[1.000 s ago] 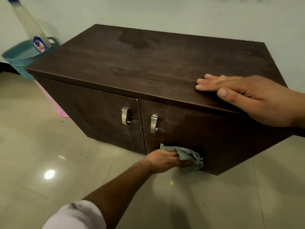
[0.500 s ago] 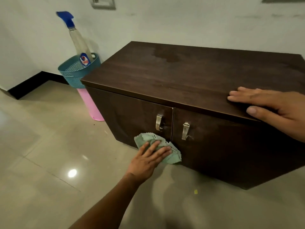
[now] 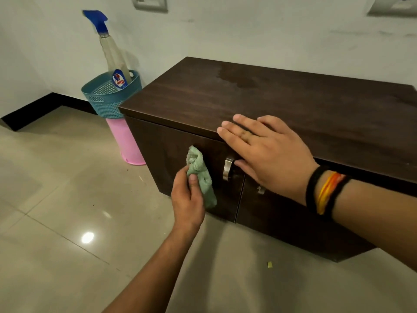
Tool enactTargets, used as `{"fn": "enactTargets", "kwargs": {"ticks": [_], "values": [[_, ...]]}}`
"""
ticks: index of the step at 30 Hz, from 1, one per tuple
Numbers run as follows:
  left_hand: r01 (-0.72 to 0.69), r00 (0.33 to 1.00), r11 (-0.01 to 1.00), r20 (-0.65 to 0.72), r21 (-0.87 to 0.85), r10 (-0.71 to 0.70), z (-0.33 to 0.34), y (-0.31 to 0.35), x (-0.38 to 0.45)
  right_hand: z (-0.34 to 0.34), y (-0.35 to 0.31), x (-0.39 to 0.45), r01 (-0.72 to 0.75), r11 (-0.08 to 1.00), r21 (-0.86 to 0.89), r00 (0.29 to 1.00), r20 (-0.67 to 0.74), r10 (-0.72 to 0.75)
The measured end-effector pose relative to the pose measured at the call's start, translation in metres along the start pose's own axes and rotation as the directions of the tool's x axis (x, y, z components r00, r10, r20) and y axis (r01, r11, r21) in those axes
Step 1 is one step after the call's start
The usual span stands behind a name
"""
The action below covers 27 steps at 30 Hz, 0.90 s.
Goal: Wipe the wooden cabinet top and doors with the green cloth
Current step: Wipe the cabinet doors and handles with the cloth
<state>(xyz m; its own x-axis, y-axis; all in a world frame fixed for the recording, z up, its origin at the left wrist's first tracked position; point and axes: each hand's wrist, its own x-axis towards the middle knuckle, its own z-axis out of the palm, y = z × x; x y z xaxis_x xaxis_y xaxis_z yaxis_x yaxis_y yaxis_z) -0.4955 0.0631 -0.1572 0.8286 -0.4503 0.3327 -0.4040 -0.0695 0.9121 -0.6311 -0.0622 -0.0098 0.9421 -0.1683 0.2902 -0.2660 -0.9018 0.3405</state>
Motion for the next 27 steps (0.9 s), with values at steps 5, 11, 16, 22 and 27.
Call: {"fn": "enactTargets", "kwargs": {"ticks": [5,11,16,22,27], "values": [[-0.153,0.98,0.986,0.12,-0.062,0.16,0.001,0.024,0.003,-0.007,-0.004,0.025,-0.195,0.97,0.143,0.972,0.158,0.172],[-0.185,0.983,0.983,0.017,0.002,0.184,0.02,0.045,0.003,-0.01,-0.008,0.03,-0.248,0.958,0.145,0.952,0.218,0.214],[-0.183,0.982,0.983,-0.055,-0.027,0.182,0.033,0.031,-0.009,-0.008,-0.011,0.029,-0.249,0.959,0.134,0.955,0.199,0.22],[-0.224,0.973,0.974,0.055,0.022,0.223,0.029,0.002,-0.015,-0.005,-0.011,0.025,-0.224,0.969,0.104,0.965,0.165,0.205],[-0.216,0.974,0.976,0.08,0.037,0.213,0.025,0.031,0.003,-0.005,-0.011,0.027,-0.22,0.973,0.073,0.966,0.154,0.207]]}}
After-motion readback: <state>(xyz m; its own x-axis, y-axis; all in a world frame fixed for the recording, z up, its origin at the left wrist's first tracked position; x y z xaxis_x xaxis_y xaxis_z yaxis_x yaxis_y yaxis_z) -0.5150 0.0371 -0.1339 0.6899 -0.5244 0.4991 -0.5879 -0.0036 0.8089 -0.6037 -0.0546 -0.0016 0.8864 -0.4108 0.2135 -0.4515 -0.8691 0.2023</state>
